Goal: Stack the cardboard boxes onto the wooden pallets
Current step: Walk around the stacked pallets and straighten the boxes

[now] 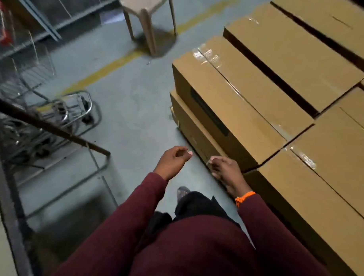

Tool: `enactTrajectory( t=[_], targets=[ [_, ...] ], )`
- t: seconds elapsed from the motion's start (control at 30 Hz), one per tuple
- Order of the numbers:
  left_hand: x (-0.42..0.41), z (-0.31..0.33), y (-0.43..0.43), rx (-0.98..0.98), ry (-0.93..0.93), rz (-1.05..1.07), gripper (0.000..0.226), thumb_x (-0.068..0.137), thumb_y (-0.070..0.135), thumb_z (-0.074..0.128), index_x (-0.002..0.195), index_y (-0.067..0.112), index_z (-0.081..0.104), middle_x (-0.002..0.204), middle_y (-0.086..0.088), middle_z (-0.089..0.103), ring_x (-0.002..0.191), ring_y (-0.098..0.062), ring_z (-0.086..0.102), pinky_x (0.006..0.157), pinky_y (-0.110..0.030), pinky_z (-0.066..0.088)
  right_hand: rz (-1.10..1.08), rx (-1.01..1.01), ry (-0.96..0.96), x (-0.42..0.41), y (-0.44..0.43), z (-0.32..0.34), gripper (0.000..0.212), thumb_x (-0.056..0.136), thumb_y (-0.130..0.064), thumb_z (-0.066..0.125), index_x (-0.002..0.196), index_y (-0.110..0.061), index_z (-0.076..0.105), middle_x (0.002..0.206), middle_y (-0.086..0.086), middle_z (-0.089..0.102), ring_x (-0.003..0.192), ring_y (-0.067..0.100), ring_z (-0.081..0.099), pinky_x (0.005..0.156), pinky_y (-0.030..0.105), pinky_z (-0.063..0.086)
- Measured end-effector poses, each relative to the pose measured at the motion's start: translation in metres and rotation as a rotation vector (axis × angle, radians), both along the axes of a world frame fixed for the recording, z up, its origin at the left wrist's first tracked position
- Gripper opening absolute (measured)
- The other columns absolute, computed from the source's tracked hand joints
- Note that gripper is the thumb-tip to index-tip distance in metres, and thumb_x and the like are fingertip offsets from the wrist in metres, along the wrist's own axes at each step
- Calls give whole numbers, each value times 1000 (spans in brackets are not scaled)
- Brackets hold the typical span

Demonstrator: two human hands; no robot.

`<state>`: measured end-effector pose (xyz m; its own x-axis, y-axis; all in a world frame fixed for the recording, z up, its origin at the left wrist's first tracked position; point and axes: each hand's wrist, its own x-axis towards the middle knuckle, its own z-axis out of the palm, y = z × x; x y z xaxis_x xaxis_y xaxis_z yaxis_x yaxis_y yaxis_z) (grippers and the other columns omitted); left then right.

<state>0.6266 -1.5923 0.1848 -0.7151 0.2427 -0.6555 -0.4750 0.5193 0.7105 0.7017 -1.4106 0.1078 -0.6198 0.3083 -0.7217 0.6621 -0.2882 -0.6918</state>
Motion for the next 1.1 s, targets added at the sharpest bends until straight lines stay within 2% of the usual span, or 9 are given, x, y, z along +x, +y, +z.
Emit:
enactTrajectory(
  t=[0.17, 0.27, 0.37, 0.53, 0.77, 0.83, 0.93, 1.0, 1.1],
  targets=[
    [-111, -3, -32, 8, -188, 15, 27, 97, 30, 65, 121, 18, 66, 128, -8, 67, 100, -14, 61, 81, -29, 47, -281, -292, -97, -98, -29, -16, 11, 98, -27, 63, 104, -18, 67, 93, 1, 71, 89, 15, 67, 78, 32, 53],
    [-178, -15, -36, -5, -250, -94, 18, 99, 28, 62, 116, 22, 66, 129, -6, 67, 104, -16, 61, 84, -30, 48, -423, -379, -111, -143, -53, -26, 12, 100, -27, 59, 101, -17, 65, 109, 7, 71, 102, 21, 66, 76, 33, 52],
    [-248, -29, -42, -13, -300, -235, 9, 100, 26, 59, 108, 26, 65, 128, -4, 67, 110, -18, 60, 91, -33, 47, -619, -416, -109, -189, -77, -35, 13, 102, -27, 56, 100, -16, 63, 120, 10, 67, 114, 26, 61, 86, 35, 50],
    [-381, -31, -72, -28, -312, -442, 16, 101, 27, 59, 116, 23, 64, 123, -2, 67, 109, -17, 60, 86, -30, 46, -987, -463, -81, -268, -132, -45, 18, 103, -28, 53, 103, -13, 62, 132, 11, 62, 123, 27, 57, 98, 38, 46],
    [-527, -21, -76, -99, -306, -632, 12, 102, 25, 56, 111, 21, 64, 127, -5, 67, 112, -21, 61, 95, -36, 47, -1145, -556, -2, -388, -187, -41, 25, 103, -29, 54, 115, -9, 63, 135, 12, 60, 118, 27, 58, 98, 38, 46],
    [-562, -23, -52, -93, -291, -728, 10, 101, 23, 58, 106, 22, 66, 128, -7, 68, 109, -22, 62, 90, -34, 49, -1190, -534, 24, -432, -184, -45, 28, 103, -28, 55, 121, -8, 60, 135, 13, 61, 118, 27, 58, 98, 38, 45],
    [-616, -35, -8, -77, -239, -862, 10, 100, 22, 60, 108, 20, 66, 126, -10, 68, 100, -19, 61, 75, -27, 46, -1263, -537, 49, -507, -169, -57, 18, 102, -27, 55, 110, -12, 62, 131, 14, 63, 117, 28, 59, 94, 37, 47],
    [-652, -49, 20, -82, -199, -956, 16, 100, 24, 61, 113, 18, 66, 123, -9, 69, 100, -18, 61, 75, -26, 47, -1307, -545, 81, -553, -155, -72, 16, 102, -26, 54, 107, -14, 62, 129, 13, 63, 117, 26, 59, 91, 35, 48],
    [-707, -67, 49, -141, -172, -1114, 22, 98, 25, 63, 119, 16, 67, 112, -2, 69, 97, -15, 63, 72, -22, 47, -1400, -551, 58, -613, -144, -93, 22, 103, -27, 53, 117, -11, 60, 126, 11, 63, 113, 24, 60, 89, 33, 49]
  ],
)
